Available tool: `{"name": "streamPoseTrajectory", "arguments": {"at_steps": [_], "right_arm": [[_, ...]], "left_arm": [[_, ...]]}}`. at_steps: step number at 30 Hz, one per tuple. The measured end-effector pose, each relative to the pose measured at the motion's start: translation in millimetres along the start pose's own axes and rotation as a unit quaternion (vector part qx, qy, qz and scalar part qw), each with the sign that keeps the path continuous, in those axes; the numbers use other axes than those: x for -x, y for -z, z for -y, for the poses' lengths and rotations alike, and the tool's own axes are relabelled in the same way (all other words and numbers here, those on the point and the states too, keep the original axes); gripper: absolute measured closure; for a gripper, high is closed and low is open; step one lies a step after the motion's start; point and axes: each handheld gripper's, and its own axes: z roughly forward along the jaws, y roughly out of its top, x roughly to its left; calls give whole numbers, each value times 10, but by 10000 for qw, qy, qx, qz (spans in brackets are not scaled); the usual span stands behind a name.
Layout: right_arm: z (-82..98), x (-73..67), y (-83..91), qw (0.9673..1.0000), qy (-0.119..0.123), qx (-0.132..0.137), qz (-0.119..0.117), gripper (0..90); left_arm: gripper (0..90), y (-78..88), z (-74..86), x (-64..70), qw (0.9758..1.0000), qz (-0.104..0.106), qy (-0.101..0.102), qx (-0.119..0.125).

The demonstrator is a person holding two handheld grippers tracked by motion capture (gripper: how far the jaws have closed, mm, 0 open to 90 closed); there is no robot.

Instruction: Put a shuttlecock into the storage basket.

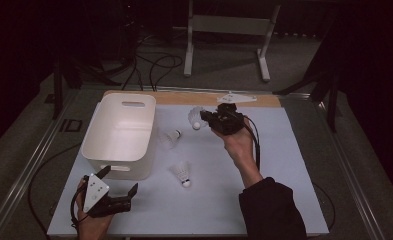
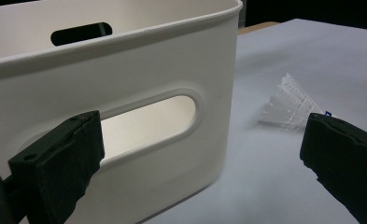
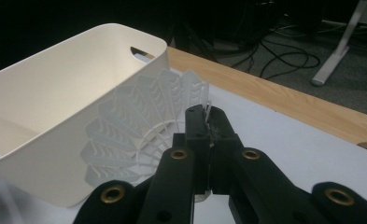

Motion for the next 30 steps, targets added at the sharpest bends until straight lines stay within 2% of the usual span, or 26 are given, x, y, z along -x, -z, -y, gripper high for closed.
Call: {"name": "streamPoseTrajectory", "arguments": {"at_steps": [13, 30], "right_arm": [[-79, -121, -46, 9999, 111, 63, -105, 896], [-178, -224, -110, 9997, 219, 78, -117, 896]], "left_arm": [[3, 1, 1, -1, 10000, -3, -3, -8], [2, 6, 0, -3, 10000, 1, 2, 3]]}}
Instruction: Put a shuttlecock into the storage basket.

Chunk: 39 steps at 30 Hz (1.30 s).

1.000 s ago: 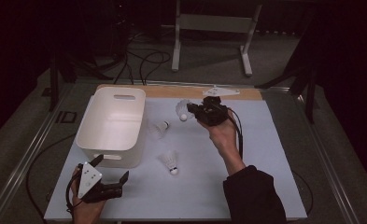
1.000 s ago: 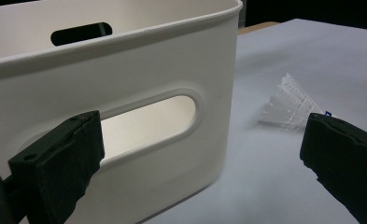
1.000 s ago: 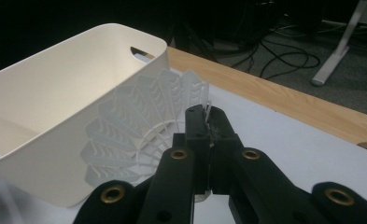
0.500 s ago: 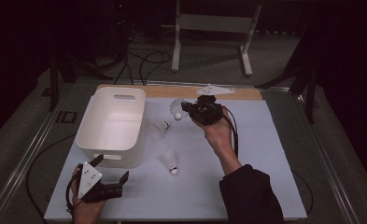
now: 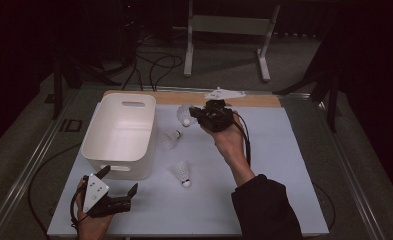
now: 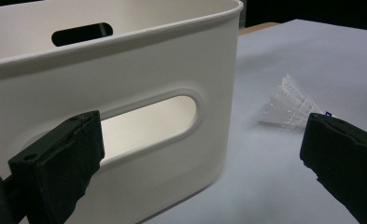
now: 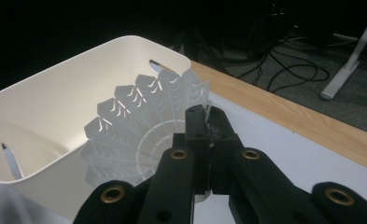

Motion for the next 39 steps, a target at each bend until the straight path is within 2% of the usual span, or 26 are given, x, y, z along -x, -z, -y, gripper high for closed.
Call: {"name": "streamPoseTrajectory", "arguments": {"at_steps": [28, 39], "right_arm": [[-117, -135, -128, 9999, 34, 76, -106, 896], [-179, -228, -168, 9995, 38, 140, -275, 896]], "left_arm": [[3, 0, 0, -2, 10000, 1, -13, 1], [3, 3, 0, -2, 10000, 3, -9, 3]]}}
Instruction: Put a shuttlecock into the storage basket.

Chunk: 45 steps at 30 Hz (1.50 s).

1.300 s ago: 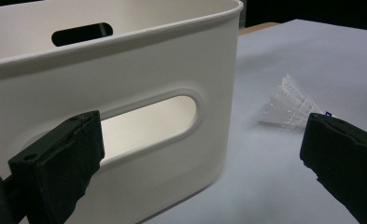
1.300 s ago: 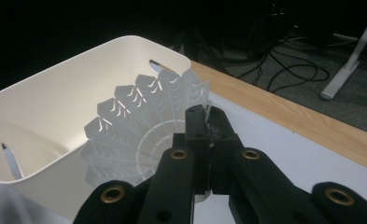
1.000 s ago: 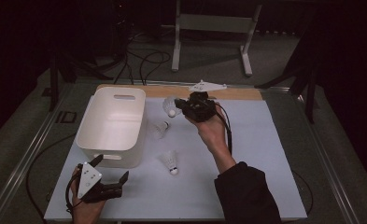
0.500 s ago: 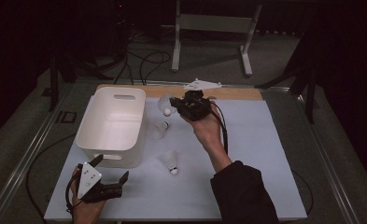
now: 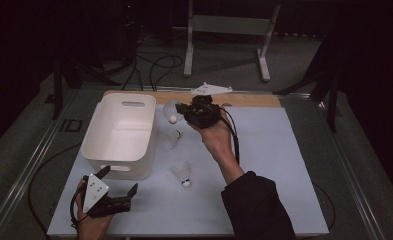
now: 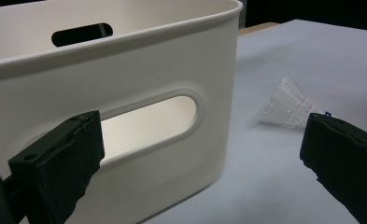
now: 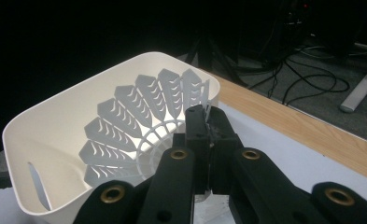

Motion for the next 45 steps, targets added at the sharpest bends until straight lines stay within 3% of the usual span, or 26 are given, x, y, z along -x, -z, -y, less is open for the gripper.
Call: {"name": "streamPoseTrajectory", "arguments": {"at_steps": [33, 45], "right_arm": [[-113, -255, -138, 9995, 186, 46, -241, 896], [-117, -322, -220, 9993, 132, 25, -357, 896]], "left_arm": [[3, 2, 0, -3, 10000, 1, 6, 4], [3, 4, -1, -6, 10000, -3, 8, 14]]}}
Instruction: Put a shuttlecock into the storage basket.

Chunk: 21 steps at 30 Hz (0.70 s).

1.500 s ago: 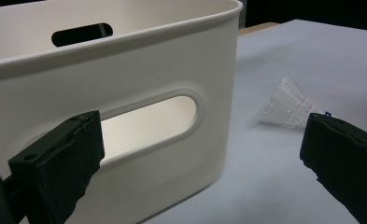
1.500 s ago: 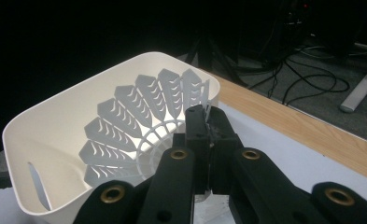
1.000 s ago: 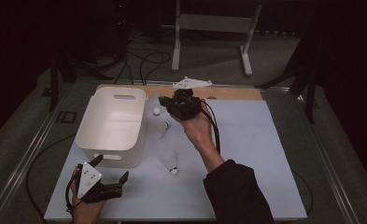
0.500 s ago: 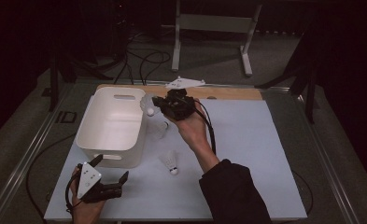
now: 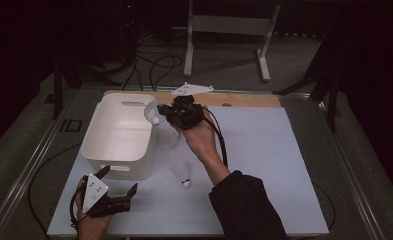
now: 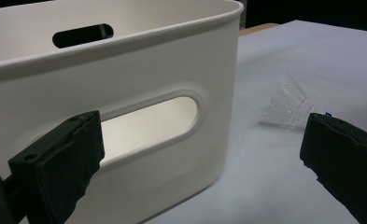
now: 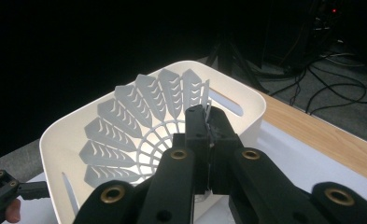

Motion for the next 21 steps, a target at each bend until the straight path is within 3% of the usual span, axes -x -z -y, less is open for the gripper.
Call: {"name": "streamPoseTrajectory", "arguments": {"at_steps": [21], "right_arm": [[-6, -114, -123, 9999, 37, -45, -106, 896]], "left_arm": [[2, 3, -2, 0, 10000, 4, -11, 3]]}}
